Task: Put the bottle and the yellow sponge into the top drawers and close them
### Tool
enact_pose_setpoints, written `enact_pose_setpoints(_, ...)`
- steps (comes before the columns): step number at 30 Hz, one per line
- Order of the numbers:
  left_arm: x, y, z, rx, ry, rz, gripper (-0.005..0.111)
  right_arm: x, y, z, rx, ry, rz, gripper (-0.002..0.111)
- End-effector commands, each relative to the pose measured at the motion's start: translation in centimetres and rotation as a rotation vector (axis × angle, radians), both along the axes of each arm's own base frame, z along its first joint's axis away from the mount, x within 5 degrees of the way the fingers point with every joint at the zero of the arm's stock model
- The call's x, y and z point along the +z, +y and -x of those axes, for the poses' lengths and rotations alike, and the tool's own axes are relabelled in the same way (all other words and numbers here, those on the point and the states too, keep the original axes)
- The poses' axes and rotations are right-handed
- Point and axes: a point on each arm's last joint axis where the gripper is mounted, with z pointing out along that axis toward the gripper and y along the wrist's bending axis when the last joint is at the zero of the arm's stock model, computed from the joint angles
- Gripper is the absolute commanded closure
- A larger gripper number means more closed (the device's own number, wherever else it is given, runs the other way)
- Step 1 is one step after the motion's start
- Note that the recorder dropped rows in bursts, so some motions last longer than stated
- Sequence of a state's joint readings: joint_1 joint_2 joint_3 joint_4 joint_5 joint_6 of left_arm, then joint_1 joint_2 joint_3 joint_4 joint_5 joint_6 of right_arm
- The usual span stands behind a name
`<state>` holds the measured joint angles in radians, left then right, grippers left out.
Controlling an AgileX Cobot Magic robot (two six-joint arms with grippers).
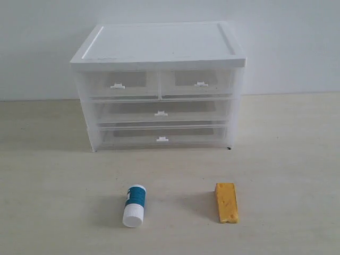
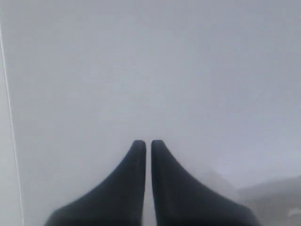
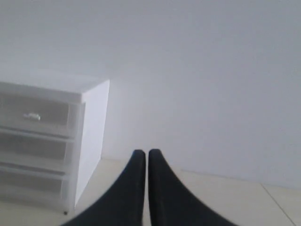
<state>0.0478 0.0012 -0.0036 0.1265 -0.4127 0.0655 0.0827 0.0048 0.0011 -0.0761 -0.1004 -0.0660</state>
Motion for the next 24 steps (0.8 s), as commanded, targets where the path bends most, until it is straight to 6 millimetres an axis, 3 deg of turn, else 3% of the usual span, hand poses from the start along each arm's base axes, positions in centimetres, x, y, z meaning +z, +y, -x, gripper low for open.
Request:
enact_pose_setpoints(1,0.6,-0.1,0.4,-0.018,-0.092,0.007,0.103,1.1,0.1,0.3,0.009,-0.117,-0.012,0.108)
enact_pose_setpoints(4,0.6,-0.1,0.4,-0.018,-0.087,0.007,0.103,2.0,0.1,0.7,0.031,-0.221,-0.063,0.108)
enact_pose_setpoints(9,1.5,-0.3,1.1,-0.109,-0.210,0.103,0.103,3.6,0.0,1.6,0.128,-0.401,-0.293,0.108)
enact_pose_setpoints(12,2.2,-0.5,1.7,-0.254,-0.300,0.240,0.103,4.4,-0.2,2.2,0.181,-0.501,-0.417,0.108)
enact_pose_setpoints(15,2.6,-0.7,2.3,-0.389,-0.362,0.353,0.103,5.2,-0.2,2.9,0.210,-0.615,-0.427,0.108)
enact_pose_setpoints(17,2.6,-0.6,2.2,-0.428,-0.336,0.418,0.103,5.4,-0.2,2.9,0.245,-0.597,-0.489,0.108)
enact_pose_setpoints(20,4.9,-0.5,1.5,-0.443,-0.195,0.537,0.103,7.4,0.1,2.9,0.263,-0.464,-0.518,0.108)
enact_pose_setpoints(24,8.3,-1.2,-0.8,-0.441,-0.025,0.488,0.103,10.6,-0.1,2.8,0.205,-0.335,-0.505,0.108)
